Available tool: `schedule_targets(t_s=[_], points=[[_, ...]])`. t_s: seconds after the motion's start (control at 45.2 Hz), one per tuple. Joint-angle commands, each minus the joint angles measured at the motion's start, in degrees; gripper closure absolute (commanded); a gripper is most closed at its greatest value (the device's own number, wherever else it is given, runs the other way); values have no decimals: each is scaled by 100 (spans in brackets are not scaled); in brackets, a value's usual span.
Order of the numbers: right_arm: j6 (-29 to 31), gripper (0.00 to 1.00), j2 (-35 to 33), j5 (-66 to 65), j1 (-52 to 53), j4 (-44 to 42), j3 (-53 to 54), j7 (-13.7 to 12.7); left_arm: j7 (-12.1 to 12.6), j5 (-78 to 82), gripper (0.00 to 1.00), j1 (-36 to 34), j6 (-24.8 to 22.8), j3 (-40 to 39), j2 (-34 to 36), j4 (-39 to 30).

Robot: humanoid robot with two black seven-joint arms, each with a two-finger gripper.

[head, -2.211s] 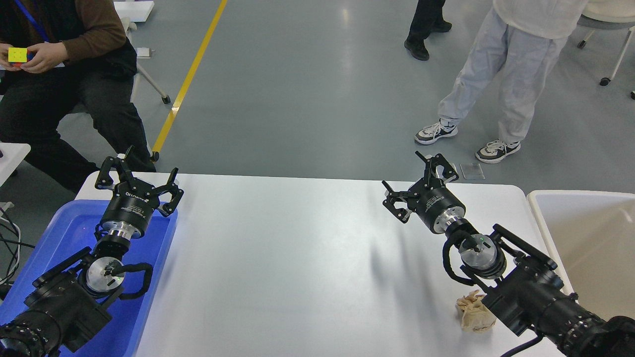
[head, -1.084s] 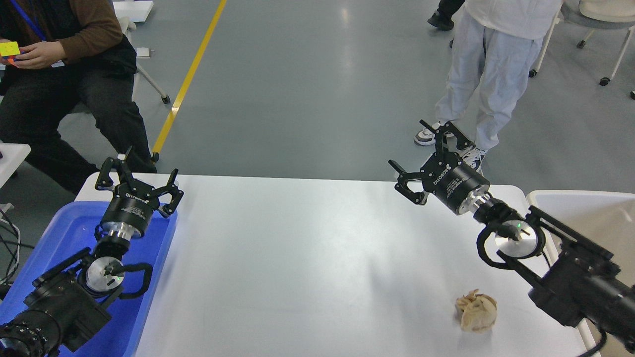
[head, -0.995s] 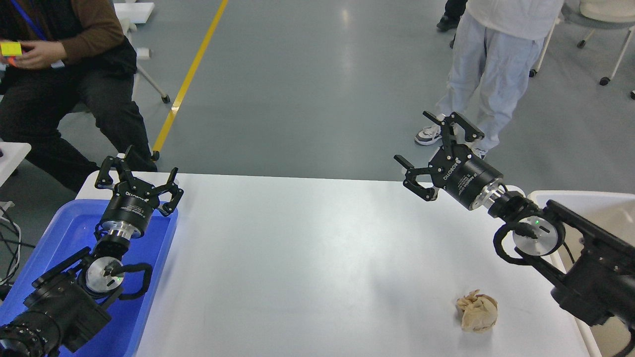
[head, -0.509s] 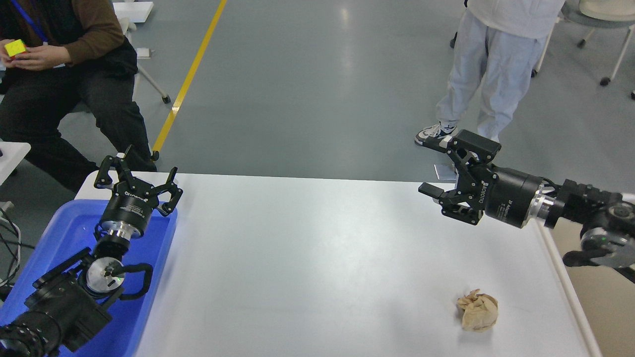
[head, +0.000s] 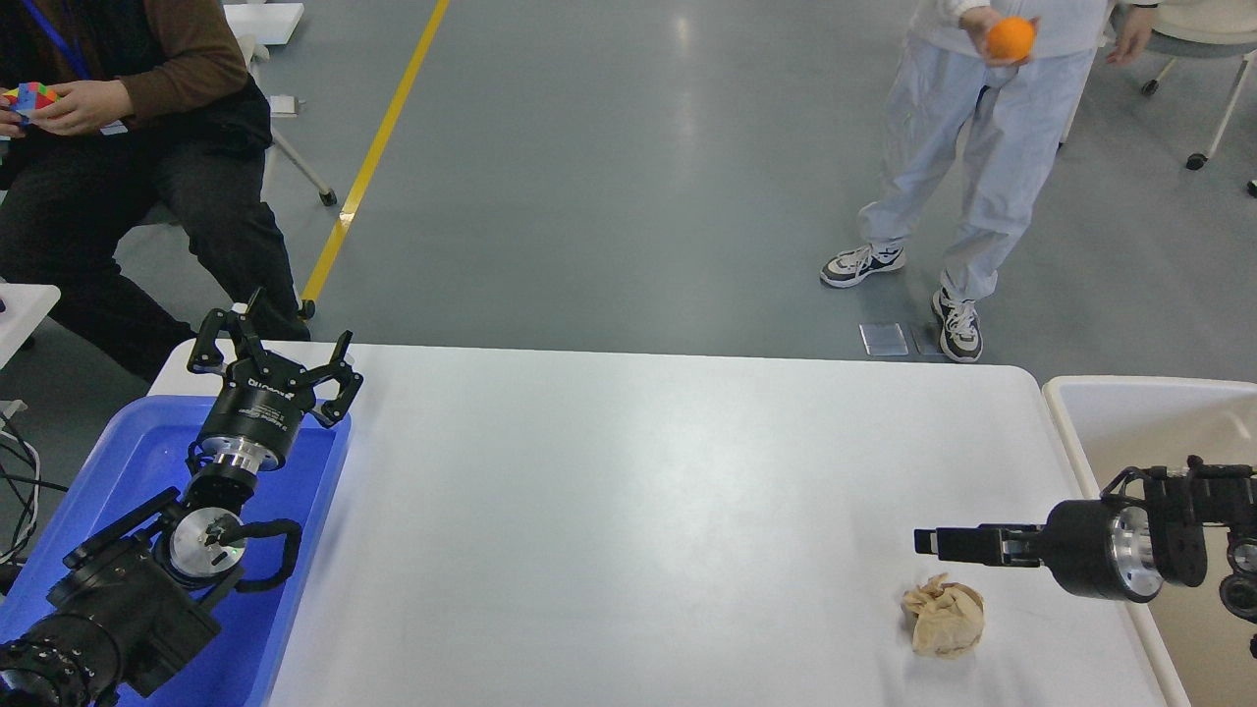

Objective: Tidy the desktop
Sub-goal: 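Swing the right gripper outward and lower it beside the crumpled paper, then close the right gripper on the crumpled tan paper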

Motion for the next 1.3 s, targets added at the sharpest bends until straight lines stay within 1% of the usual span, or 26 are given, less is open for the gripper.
schedule_targets(t_s=[0.0,0.597,0.973,1.283], points=[[-303,0,143,-955,-104,-372,-481,27,-8,0,0,0,0,0,0,0],[-470,0,696,-832,-359,-592,-552,27,-7,-8,0,0,9,0,0,0],[-514,0,1092,-840,-509,-996,-543,35,-8,-8,0,0,0,0,0,0],[-610,0,1294,-875,-562,-1295,-552,141,1,-8,0,-8,0,0,0,0]])
